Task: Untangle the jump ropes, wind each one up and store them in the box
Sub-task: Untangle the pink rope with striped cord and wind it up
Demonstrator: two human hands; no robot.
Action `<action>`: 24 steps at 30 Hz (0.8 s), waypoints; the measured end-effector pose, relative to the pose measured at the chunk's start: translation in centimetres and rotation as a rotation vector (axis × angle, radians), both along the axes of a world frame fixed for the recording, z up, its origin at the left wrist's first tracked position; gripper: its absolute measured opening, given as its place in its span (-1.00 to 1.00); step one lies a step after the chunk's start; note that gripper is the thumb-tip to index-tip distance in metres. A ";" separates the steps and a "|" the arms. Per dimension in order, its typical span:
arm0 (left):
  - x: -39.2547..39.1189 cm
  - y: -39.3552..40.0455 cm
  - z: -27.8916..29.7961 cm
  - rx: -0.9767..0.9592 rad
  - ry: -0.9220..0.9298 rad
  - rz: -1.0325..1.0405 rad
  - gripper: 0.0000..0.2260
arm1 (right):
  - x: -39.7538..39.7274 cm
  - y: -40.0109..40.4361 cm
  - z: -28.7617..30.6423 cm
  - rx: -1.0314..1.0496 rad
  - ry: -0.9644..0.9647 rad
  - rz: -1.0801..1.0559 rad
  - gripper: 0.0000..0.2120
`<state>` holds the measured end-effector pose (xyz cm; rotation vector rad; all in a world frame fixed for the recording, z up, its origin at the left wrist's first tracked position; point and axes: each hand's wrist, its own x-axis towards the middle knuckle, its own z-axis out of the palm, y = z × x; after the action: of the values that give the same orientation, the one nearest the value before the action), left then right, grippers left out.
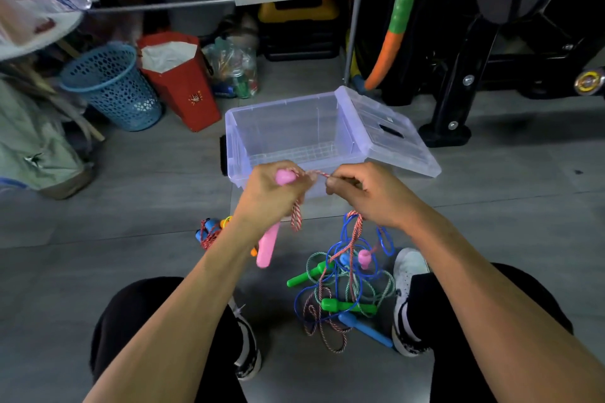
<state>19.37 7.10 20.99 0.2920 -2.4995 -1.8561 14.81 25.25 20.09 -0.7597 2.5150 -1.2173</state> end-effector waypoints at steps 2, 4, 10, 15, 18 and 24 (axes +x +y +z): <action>-0.3 -0.5 0.7 0.299 0.028 0.168 -0.81 | -0.1 0.2 0.0 -0.030 -0.109 -0.007 -0.77; -0.6 -1.4 1.1 0.539 0.036 0.301 -0.81 | -0.3 0.6 -0.3 -0.009 -0.179 -0.017 -0.75; -1.4 -3.3 -0.4 0.146 -0.189 0.381 -0.85 | -0.9 1.6 -0.9 0.192 -0.040 -0.090 -0.71; 0.1 -1.7 -1.3 -0.576 -0.170 0.018 -0.58 | -0.6 1.1 0.2 0.079 0.017 -0.068 -0.74; 0.1 -0.2 -0.8 -0.388 0.005 -0.140 -0.56 | -0.2 0.2 0.2 0.089 0.015 0.033 -0.74; -0.4 -0.3 0.0 0.030 0.031 -0.032 -0.87 | -0.2 0.2 0.5 -0.010 -0.096 -0.010 -0.72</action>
<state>18.94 6.83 20.97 0.2228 -2.4728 -1.8956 14.63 25.49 20.60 -0.6752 2.4403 -1.2402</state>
